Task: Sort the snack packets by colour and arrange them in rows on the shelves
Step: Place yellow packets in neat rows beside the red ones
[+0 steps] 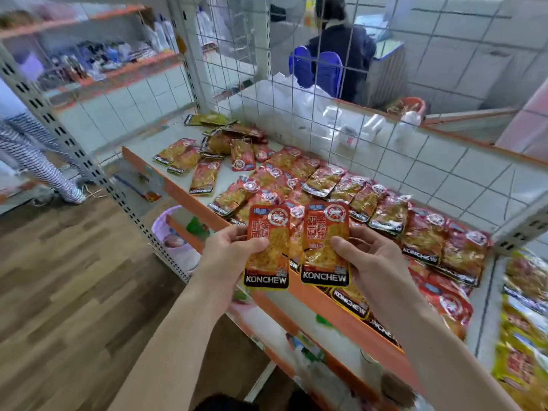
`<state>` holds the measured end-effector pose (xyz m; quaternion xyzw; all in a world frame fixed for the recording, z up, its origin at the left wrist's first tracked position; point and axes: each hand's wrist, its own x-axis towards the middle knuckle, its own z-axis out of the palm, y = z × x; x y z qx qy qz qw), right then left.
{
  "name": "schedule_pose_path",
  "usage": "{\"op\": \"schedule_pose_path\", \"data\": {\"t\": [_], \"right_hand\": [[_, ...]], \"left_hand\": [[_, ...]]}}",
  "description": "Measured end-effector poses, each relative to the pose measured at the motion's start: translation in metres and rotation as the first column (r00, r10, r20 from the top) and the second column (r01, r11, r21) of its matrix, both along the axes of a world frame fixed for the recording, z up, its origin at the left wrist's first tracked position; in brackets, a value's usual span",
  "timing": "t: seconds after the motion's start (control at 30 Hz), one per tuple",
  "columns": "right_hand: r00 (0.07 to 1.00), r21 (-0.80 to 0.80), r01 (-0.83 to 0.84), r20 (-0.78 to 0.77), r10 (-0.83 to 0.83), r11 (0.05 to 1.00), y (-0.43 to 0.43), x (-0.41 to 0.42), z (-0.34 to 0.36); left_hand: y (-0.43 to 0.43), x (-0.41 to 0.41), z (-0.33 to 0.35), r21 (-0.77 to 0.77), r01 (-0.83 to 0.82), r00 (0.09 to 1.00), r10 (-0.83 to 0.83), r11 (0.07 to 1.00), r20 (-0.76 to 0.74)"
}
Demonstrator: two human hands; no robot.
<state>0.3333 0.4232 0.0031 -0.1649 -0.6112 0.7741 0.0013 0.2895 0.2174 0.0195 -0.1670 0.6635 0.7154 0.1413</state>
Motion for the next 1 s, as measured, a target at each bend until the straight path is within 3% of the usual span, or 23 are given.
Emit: {"op": "schedule_pose_path", "data": {"t": [0.27, 0.43, 0.63, 1.0], "right_hand": [[0.997, 0.106, 0.065, 0.025, -0.068, 0.992, -0.019, -0.047, -0.003], [0.985, 0.147, 0.164, 0.032, -0.171, 0.975, -0.039, -0.085, -0.005], [0.947, 0.196, 0.310, 0.019, -0.320, 0.930, -0.072, -0.137, 0.001], [0.860, 0.359, 0.464, 0.037, -0.509, 0.810, -0.079, -0.193, -0.005]], "left_hand": [[-0.019, -0.065, -0.006, 0.004, 0.073, 0.997, -0.073, 0.997, -0.009], [-0.030, -0.125, -0.011, 0.012, 0.201, 0.980, -0.201, 0.980, 0.001], [-0.047, -0.210, -0.011, -0.021, 0.341, 0.938, -0.342, 0.940, -0.066], [-0.029, -0.305, -0.022, -0.107, 0.567, 0.817, -0.575, 0.817, -0.056]]}}
